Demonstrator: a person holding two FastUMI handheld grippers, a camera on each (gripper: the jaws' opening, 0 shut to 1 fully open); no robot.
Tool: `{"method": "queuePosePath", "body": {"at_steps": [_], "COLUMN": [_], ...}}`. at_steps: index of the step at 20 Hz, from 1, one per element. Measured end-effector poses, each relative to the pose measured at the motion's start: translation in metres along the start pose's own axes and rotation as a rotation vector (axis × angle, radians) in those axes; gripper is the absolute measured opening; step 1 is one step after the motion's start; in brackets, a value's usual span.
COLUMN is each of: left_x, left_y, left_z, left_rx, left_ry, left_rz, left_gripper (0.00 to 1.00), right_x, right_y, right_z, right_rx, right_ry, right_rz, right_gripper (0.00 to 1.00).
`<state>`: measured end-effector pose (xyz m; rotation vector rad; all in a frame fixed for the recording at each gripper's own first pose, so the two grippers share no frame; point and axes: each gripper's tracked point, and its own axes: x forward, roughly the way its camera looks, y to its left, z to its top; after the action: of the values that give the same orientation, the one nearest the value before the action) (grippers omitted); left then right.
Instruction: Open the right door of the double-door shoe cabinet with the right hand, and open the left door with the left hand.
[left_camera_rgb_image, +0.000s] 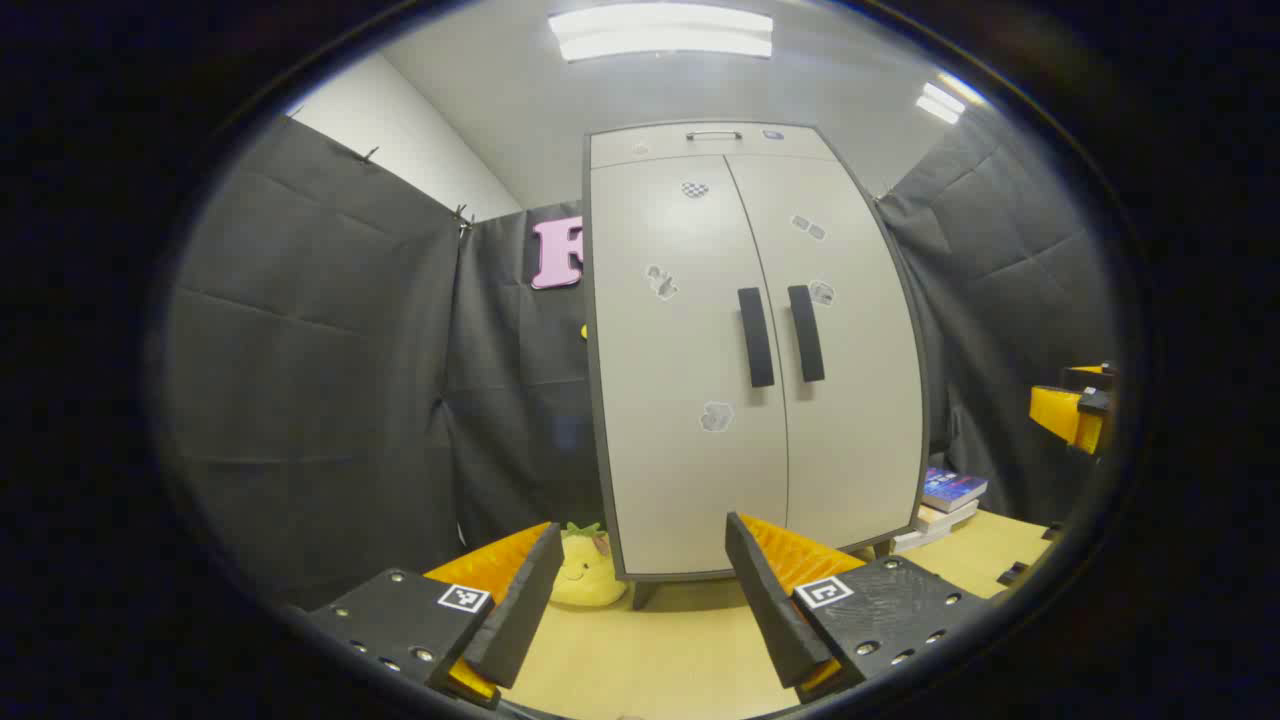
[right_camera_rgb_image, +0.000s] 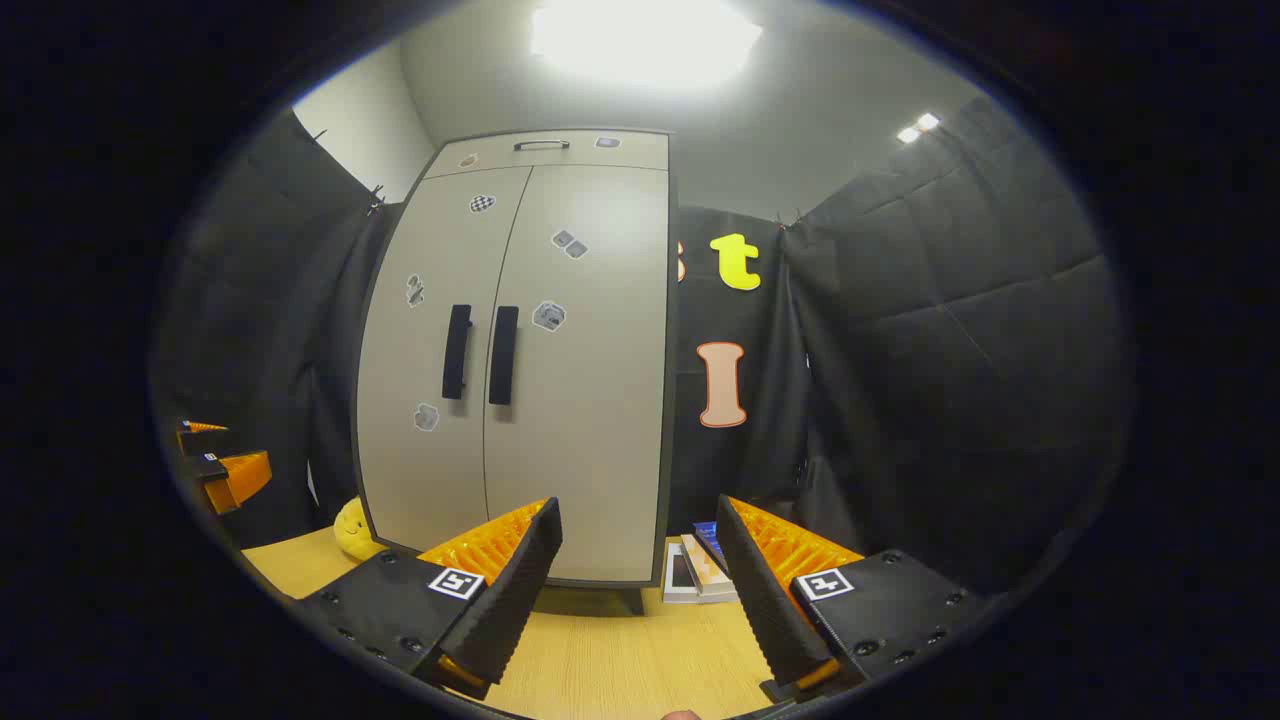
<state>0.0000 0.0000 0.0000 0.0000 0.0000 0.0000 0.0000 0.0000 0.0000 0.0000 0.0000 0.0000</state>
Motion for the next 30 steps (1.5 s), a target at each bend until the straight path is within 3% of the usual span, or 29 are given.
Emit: {"method": "queuePosePath", "body": {"at_steps": [19,30], "left_x": [0.011,-0.009], "left_y": [0.017,0.064], "left_z": [0.000,-0.008], "left_rx": [0.008,0.038], "left_ry": [-0.014,-0.004], "left_rz": [0.019,0.119], "left_gripper": [0.96,0.96], "right_x": [0.017,0.069], "right_y": [0.019,0.058], "right_z": [0.002,0.053], "right_rx": [0.007,0.009], "right_ry": [0.024,-0.067], "right_rz": [0.015,0.083], "right_gripper": [0.97,0.98]}}
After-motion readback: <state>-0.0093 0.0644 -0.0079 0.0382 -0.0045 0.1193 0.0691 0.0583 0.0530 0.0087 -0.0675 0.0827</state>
